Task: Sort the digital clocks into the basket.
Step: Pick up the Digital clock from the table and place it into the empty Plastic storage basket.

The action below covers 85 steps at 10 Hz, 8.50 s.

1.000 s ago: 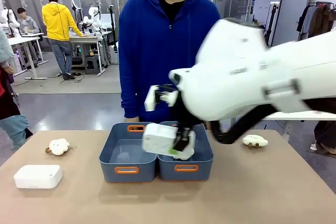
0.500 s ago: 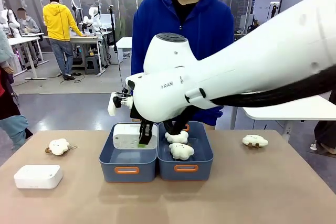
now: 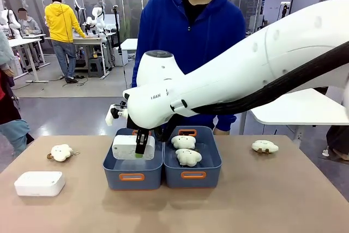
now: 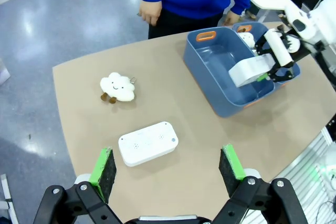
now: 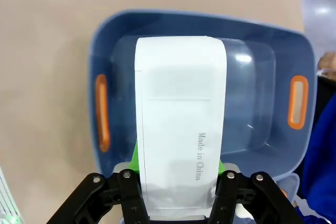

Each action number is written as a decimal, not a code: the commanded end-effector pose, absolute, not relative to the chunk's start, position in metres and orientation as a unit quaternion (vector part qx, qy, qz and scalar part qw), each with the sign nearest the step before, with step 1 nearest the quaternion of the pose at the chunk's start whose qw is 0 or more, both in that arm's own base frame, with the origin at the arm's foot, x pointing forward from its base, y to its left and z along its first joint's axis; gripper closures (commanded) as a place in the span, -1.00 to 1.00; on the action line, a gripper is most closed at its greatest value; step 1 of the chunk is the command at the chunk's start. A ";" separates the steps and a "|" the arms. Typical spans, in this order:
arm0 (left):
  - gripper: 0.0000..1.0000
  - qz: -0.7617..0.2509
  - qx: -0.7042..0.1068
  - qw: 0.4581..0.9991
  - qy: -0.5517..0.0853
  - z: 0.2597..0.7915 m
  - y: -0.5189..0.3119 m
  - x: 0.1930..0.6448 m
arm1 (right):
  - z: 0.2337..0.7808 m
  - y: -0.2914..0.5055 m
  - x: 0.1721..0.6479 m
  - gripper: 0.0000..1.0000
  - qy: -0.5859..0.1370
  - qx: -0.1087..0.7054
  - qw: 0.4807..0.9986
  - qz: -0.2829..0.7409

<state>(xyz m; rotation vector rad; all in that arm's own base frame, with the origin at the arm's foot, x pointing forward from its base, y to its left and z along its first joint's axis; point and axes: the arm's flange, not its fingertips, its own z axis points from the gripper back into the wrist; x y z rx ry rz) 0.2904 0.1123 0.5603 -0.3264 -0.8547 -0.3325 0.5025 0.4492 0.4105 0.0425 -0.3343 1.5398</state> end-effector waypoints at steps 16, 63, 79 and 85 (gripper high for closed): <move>-1.00 -0.161 -0.158 0.884 -0.410 0.560 0.112 0.292 | 0.391 0.453 0.510 -1.00 -0.119 0.024 0.717 0.686; -1.00 -0.585 0.025 0.794 -0.164 0.483 0.035 0.414 | 0.501 0.054 0.335 -1.00 -0.313 0.285 0.854 0.303; -1.00 -0.686 0.015 0.725 -0.057 0.343 0.015 0.490 | 0.501 0.054 0.335 -1.00 -0.313 0.285 0.854 0.303; -1.00 -0.678 -0.010 0.735 -0.004 0.304 0.000 0.491 | 0.501 0.054 0.335 -1.00 -0.313 0.285 0.854 0.303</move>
